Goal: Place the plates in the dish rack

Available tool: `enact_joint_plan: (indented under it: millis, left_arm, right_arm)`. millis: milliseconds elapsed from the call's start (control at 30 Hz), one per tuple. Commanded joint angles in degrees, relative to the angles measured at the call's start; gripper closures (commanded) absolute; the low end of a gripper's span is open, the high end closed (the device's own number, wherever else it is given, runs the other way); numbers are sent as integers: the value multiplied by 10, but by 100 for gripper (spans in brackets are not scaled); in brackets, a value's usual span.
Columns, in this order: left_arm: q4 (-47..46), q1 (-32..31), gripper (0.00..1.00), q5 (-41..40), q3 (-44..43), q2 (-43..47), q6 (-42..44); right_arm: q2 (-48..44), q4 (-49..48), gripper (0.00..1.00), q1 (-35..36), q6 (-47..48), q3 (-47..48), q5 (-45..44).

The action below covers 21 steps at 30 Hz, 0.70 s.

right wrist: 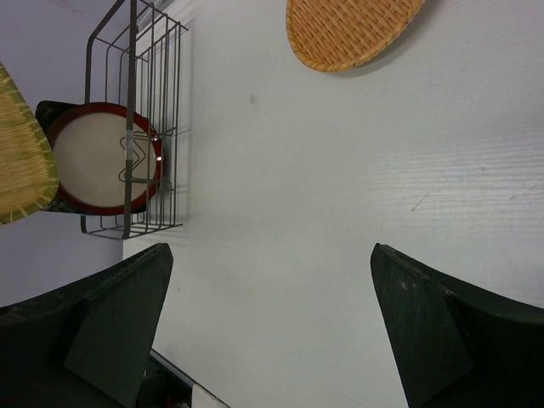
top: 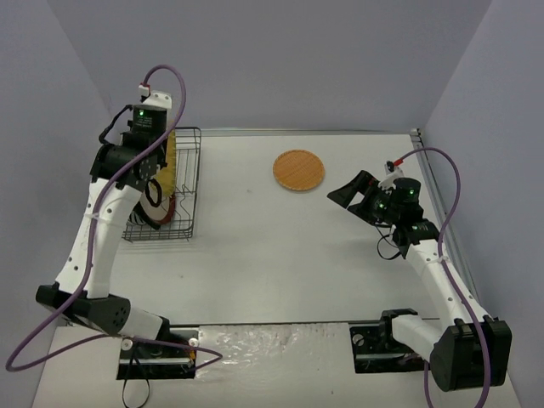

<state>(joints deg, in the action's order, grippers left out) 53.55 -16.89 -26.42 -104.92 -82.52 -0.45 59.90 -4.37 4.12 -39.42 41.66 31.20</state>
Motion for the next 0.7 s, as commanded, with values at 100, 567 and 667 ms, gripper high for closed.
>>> enact_joint_plan:
  millis: [100,567,667]
  left_arm:
    - [31,26,100,-81,-50,-81,98]
    - [-22,42,100,-80,11,-117,95]
    - [-52,42,100,-71,37,-111,93]
  right_arm:
    - [-12,-20,0,-11,19,14,30]
    - [-6,-21,0,-39,26,7,59]
    - [-3,-21,0,-38,28,6,60]
